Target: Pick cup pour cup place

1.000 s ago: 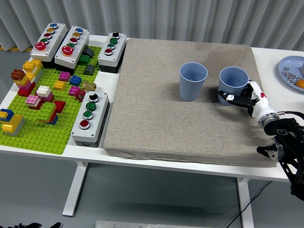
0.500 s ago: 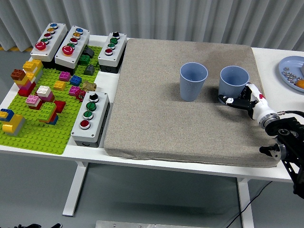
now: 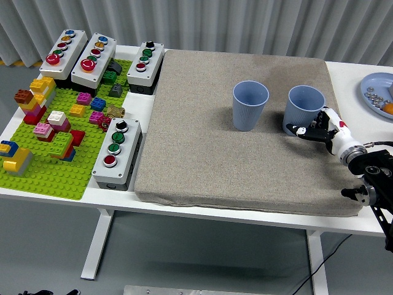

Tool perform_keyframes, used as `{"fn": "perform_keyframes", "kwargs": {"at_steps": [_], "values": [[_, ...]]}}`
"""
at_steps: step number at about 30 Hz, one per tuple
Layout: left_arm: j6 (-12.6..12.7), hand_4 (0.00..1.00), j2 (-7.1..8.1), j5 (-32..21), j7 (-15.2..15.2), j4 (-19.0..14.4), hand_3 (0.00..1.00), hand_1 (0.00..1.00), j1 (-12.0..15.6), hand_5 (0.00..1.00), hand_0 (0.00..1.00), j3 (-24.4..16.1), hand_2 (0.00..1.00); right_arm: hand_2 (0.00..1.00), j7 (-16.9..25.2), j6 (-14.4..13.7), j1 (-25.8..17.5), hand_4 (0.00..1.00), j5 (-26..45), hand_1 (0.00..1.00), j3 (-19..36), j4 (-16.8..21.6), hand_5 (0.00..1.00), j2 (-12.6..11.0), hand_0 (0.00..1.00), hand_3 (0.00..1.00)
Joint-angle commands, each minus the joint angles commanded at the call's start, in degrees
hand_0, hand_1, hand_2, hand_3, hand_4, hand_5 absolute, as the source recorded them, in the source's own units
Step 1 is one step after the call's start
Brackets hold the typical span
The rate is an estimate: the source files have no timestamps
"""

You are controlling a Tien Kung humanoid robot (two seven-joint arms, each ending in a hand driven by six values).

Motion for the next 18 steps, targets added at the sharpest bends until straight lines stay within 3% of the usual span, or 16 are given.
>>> {"fn": "perform_keyframes", "kwargs": {"at_steps": [10, 18], "values": [[0.08, 0.503, -0.07, 0.21, 0.03, 0.00, 0.645, 0.752, 0.05, 0.965, 0.769, -0.60, 0.806, 0.998, -0.95, 0.63, -1.89, 0.852, 0.01, 0.963, 0.44, 2.35, 0.156, -2.53, 0.986, 0.998], [0.11, 0.502, -0.06, 0.83, 0.09, 0.00, 0.644, 0.752, 0.17, 0.964, 0.768, -1.32, 0.805, 0.998, -1.79, 1.05, -6.50, 0.853, -0.90, 0.962, 4.49, 9.41, 0.159, -7.11, 0.984, 0.998]]}}
